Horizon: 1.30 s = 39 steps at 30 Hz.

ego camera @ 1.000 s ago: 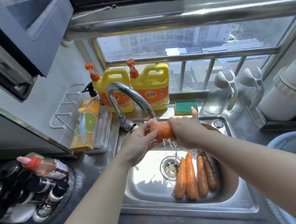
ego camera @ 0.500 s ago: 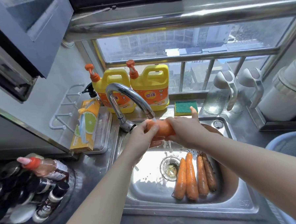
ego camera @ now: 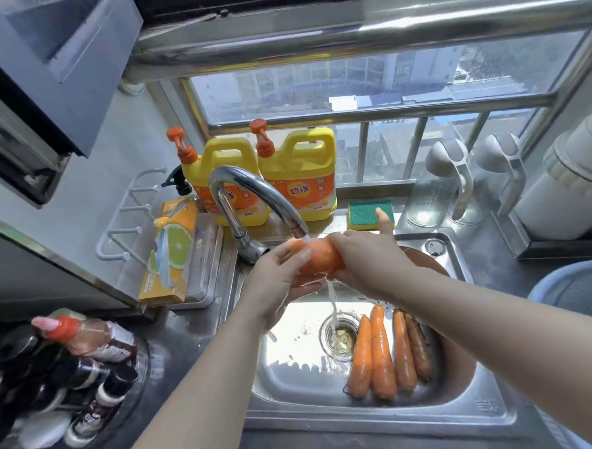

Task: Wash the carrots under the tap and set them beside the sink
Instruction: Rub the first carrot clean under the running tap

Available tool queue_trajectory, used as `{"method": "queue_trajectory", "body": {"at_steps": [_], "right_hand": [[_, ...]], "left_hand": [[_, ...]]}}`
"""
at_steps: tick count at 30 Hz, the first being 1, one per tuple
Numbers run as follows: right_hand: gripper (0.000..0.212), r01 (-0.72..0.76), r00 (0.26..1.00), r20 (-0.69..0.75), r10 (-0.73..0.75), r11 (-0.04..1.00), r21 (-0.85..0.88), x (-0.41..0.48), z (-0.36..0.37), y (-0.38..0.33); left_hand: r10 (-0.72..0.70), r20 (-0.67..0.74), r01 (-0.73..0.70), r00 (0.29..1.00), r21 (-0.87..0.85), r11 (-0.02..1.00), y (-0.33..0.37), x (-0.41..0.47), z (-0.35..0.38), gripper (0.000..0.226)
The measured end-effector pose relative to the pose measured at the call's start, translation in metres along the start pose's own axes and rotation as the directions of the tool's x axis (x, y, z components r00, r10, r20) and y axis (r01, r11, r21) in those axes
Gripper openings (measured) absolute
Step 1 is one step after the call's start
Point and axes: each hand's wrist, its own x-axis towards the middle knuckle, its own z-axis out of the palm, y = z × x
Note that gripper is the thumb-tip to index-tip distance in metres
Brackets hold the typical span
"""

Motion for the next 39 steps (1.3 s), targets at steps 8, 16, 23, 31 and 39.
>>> {"method": "queue_trajectory", "body": {"at_steps": [8, 16, 23, 31, 39], "right_hand": [[0.033, -0.016, 1.000, 0.007, 0.016, 1.000, -0.009, 0.002, 0.000, 0.002], [0.028, -0.017, 1.000, -0.012, 0.017, 1.000, -0.025, 0.002, 0.001, 0.000], [0.027, -0.019, 0.999, -0.045, 0.017, 0.999, -0.039, 0.001, 0.000, -0.004], [0.032, -0.022, 1.000, 0.009, 0.022, 1.000, 0.016, -0.003, 0.003, 0.001], [0.038, -0.059, 0.994, 0.099, 0.042, 0.983, 0.175, 0.003, -0.003, 0.013]], "left_hand": [[-0.001, 0.027, 0.000, 1.000, 0.055, 0.998, -0.001, 0.004, -0.002, 0.034], [0.045, -0.051, -0.037, 0.998, 0.150, 0.988, -0.005, 0.006, 0.003, 0.036], [0.107, -0.111, -0.095, 0.988, 0.106, 0.990, -0.009, 0.004, 0.007, 0.037], [0.063, -0.137, -0.055, 0.989, 0.065, 0.996, -0.011, 0.001, 0.010, 0.018], [0.004, 0.066, 0.001, 0.998, -0.069, 0.998, -0.006, -0.003, -0.001, 0.032]]}}
